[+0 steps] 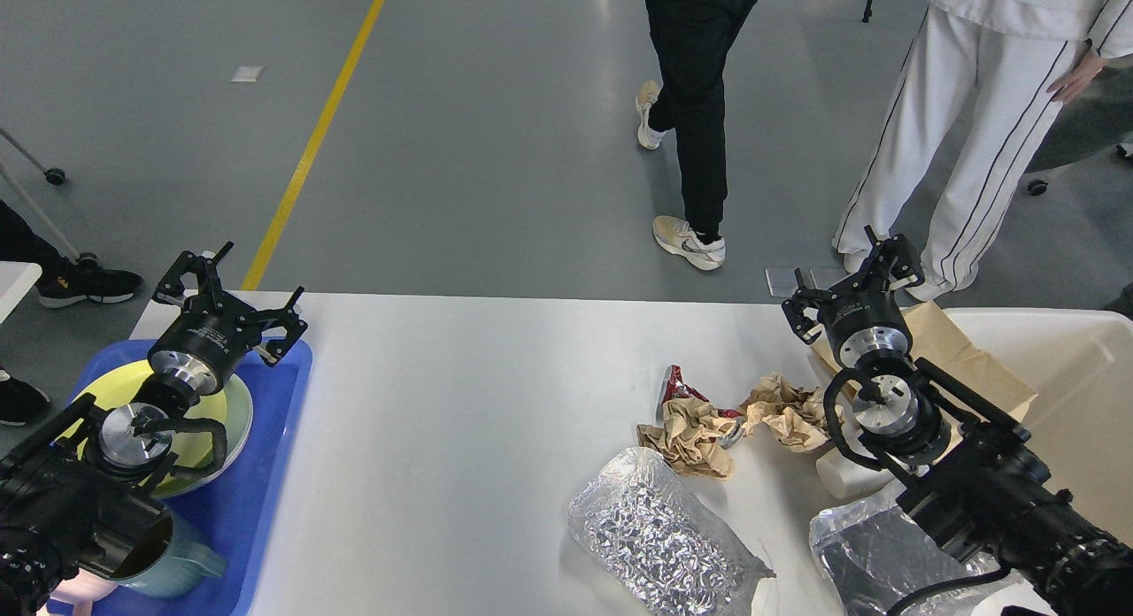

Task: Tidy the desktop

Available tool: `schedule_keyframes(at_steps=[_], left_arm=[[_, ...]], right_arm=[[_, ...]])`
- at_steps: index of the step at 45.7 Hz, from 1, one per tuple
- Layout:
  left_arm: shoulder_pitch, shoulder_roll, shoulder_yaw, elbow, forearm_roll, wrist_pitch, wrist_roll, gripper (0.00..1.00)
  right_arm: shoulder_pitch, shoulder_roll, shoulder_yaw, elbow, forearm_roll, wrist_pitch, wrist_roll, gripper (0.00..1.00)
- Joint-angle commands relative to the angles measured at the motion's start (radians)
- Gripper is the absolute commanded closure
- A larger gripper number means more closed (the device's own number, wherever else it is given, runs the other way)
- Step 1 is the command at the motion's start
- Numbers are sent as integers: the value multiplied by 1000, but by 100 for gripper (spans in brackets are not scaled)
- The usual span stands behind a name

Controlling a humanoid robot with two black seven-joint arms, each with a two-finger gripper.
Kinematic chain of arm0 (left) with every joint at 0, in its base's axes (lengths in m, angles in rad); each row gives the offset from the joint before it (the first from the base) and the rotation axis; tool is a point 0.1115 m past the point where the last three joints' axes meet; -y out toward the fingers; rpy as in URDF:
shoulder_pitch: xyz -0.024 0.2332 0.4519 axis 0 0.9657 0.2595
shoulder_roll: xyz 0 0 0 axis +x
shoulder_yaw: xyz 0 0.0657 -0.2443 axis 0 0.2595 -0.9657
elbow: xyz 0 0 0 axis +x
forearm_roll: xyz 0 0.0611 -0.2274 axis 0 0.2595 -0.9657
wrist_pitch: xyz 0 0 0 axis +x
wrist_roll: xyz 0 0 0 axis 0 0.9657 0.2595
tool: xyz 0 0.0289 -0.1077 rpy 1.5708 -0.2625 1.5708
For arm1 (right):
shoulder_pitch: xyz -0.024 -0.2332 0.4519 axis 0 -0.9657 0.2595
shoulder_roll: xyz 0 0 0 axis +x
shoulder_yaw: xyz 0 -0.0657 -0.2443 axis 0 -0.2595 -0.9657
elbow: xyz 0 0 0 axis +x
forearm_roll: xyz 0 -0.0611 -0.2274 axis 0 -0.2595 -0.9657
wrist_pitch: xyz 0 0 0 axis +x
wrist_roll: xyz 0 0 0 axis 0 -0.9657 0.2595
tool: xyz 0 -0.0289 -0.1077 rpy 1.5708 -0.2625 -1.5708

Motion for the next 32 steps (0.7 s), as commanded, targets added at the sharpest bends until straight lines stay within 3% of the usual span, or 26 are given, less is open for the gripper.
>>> schedule_keyframes(at_steps=[1, 32], left_arm=[[0, 0, 0, 0, 0, 0, 0, 4], [0, 0, 0, 0, 0, -1, 0, 4]], right_arm=[[1, -4, -1, -2, 0, 3, 1, 0], [-14, -53, -8, -8, -1, 6, 5, 0]])
